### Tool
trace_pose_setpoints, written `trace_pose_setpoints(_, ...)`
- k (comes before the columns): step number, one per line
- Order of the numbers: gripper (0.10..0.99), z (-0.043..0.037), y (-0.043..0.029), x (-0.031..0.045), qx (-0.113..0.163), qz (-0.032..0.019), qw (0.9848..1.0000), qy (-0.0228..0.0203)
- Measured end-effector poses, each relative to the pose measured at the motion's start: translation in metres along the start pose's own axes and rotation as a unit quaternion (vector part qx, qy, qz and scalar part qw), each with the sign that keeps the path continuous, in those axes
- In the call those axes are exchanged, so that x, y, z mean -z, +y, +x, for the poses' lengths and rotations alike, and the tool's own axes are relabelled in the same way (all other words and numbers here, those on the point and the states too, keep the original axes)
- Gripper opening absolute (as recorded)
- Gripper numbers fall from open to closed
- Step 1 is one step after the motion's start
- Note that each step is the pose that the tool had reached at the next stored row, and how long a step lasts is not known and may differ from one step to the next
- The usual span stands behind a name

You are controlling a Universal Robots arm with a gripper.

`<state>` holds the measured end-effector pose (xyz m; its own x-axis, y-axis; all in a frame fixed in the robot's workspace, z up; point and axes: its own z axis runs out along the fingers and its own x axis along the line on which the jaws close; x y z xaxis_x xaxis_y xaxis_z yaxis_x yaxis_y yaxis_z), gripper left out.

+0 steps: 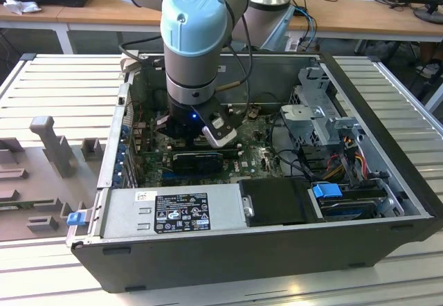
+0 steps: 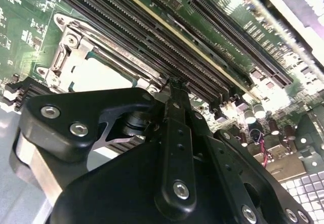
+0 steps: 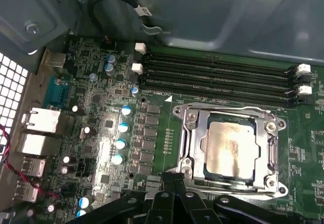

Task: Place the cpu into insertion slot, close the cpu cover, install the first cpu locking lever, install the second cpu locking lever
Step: 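Install the second cpu locking lever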

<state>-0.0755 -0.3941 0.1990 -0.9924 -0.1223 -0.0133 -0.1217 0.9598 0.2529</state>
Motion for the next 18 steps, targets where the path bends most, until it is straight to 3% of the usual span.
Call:
trace_pose_setpoints(5,0.106,0.0024,0.0017,-0.0037,0.0,-0.0052,1.0,-0.0004)
trace_pose_setpoints(8,0.106,0.0026,0.0024,-0.0015,0.0,-0.0055,1.0,-0.0006)
trace_pose_setpoints(18,0.106,0.0023,0.0098,0.0268,0.0,-0.0054,1.0,-0.0005)
